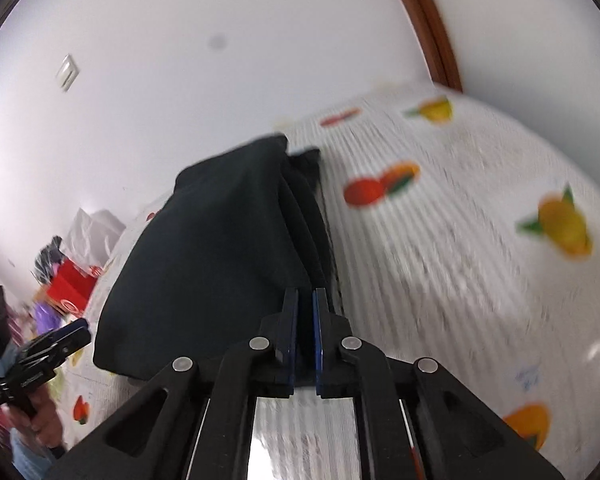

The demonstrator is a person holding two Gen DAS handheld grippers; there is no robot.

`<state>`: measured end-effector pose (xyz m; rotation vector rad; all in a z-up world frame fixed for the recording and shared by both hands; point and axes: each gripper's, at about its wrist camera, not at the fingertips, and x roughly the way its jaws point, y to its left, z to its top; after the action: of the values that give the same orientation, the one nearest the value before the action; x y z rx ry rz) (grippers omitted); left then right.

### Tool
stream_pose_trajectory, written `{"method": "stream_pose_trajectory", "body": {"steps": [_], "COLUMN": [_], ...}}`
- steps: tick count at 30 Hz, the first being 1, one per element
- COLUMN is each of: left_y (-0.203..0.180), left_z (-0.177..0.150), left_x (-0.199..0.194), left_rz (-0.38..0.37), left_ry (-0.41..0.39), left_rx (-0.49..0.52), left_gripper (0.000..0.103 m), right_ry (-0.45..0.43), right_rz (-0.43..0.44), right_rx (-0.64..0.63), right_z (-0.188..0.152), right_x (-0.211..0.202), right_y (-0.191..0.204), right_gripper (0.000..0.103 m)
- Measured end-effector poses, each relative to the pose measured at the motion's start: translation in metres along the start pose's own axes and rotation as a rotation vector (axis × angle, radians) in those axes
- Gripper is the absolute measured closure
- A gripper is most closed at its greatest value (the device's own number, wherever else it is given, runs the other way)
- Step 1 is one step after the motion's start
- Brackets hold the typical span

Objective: Fold small clothes
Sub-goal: 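Grasp the folded bundle edge with the right gripper and tuck it square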

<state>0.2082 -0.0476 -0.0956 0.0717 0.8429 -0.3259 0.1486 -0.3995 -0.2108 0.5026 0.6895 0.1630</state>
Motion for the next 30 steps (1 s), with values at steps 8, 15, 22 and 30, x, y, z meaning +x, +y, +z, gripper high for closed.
{"method": "stream_pose_trajectory", "body": {"steps": [8, 15, 22, 30], "left_y": [0.002, 0.022, 0.033, 0.041], "left_z": [0.005, 0.043, 0.066, 0.07], "left_x": [0.017, 0.017, 0.046, 0.081], "left_rz": [-0.038, 0.026, 0.001, -0.045], "left_ry": [0.071, 0.028, 0.04, 0.086], "left_rx": [0.012, -0.01, -0.015, -0.052], "left_gripper": [0.057, 0.05, 0.044, 0.036], "right_ry": [0.033, 0.058, 0.174, 0.091], "right_rz": [-0.053, -0.124, -0.117, 0.016], "right_rx": [-0.147, -0.274, -0.142, -0.174], "right_z": [0.025, 0.094, 0.154, 0.174], "right_x": [-0.009, 0.04, 0.133, 0.147], "right_y": [0.026, 0.063, 0.062, 0.064], "right_gripper": [0.093, 0.068, 0.067, 0.091]}}
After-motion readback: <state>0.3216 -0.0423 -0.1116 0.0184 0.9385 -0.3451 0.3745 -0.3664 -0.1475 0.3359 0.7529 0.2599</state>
